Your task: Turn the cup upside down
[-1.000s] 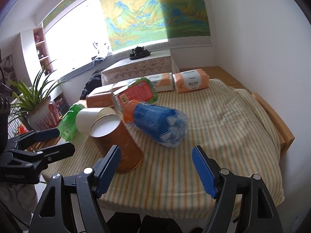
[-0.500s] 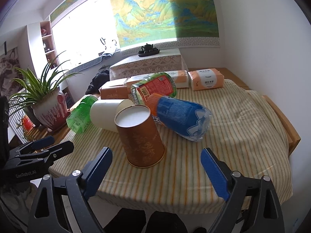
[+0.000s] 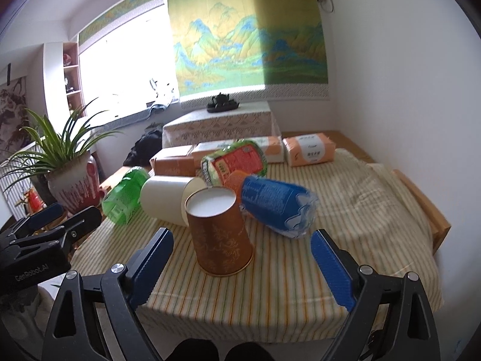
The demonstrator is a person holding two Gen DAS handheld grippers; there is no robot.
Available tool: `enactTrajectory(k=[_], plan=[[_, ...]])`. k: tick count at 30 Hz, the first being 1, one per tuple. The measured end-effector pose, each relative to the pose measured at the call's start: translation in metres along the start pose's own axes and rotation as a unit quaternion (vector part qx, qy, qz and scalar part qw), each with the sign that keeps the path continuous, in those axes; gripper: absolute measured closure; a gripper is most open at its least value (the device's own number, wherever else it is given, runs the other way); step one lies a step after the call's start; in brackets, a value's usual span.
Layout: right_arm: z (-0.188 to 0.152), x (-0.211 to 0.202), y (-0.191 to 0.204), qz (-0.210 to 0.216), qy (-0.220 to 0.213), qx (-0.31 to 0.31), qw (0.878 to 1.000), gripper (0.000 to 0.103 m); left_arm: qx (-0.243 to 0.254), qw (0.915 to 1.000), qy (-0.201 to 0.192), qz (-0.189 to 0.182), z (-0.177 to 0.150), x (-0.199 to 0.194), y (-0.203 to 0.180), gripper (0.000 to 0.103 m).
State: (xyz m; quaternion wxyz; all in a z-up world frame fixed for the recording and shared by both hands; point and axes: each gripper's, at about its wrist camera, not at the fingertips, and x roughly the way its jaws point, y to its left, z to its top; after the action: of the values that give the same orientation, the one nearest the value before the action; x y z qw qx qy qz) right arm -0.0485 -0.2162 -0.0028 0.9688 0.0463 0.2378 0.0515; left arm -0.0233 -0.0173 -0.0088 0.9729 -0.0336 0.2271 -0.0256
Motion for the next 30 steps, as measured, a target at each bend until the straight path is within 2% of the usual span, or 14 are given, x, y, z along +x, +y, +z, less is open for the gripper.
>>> enactTrajectory(k=[5, 30], plan=[[-0.001, -0.005, 0.000, -0.014, -0.014, -0.008, 1.000, 0.012, 0.001, 1.0000, -0.007, -0.001, 0.001, -0.005, -0.004, 0.001], [-0.002, -0.008, -0.007, -0.012, -0.013, 0.001, 1.000, 0.012, 0.016, 0.9999, -0.003, -0.001, 0.001, -0.006, -0.014, 0.001]])
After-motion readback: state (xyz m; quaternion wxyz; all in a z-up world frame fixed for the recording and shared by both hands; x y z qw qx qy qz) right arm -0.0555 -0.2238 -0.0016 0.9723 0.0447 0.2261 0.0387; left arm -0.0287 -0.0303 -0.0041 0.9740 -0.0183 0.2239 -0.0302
